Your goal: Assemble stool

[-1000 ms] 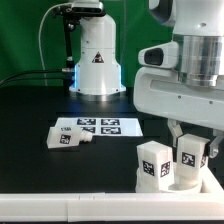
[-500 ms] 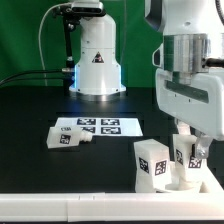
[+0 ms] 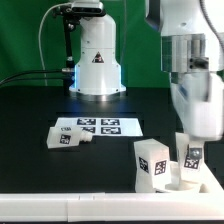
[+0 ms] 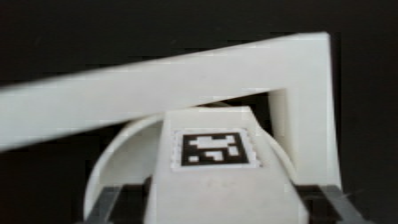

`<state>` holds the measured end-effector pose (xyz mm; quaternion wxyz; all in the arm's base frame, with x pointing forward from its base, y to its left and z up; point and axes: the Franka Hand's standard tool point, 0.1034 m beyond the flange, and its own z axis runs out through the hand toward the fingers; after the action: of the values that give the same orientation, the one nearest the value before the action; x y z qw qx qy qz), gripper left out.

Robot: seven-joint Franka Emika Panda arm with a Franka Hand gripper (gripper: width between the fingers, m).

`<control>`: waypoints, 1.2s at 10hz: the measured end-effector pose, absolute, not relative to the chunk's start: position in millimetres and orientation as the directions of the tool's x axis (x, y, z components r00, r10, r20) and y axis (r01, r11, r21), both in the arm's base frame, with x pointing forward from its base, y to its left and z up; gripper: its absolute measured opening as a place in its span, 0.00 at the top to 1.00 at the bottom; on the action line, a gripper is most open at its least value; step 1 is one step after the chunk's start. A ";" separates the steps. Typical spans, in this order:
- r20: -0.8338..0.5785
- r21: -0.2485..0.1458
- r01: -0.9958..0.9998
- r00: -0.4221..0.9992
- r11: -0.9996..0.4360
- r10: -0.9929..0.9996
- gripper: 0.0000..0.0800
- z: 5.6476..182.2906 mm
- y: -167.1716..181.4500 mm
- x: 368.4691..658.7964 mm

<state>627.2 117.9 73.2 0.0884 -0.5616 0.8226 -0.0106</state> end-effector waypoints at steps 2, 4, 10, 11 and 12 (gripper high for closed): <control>-0.190 -0.140 -0.855 -0.471 0.499 -0.861 0.58 72.4 118.1 625.6; -0.188 -0.145 -0.870 -0.443 0.471 -0.876 0.44 71.7 119.4 624.6; -0.158 -0.142 -0.987 0.100 -0.077 -0.982 0.19 102.2 127.1 612.2; -0.143 -0.152 -0.979 0.157 -0.135 -0.977 0.19 99.4 126.1 612.3; -0.134 -0.158 -0.969 0.212 -0.190 -0.968 0.19 98.8 125.9 612.0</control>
Offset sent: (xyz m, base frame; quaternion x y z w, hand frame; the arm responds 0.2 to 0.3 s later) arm 0.0000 0.0000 0.0000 0.0000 0.0000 0.0000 1.0000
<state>612.0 125.9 98.8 0.1043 -0.7713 0.6278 0.0020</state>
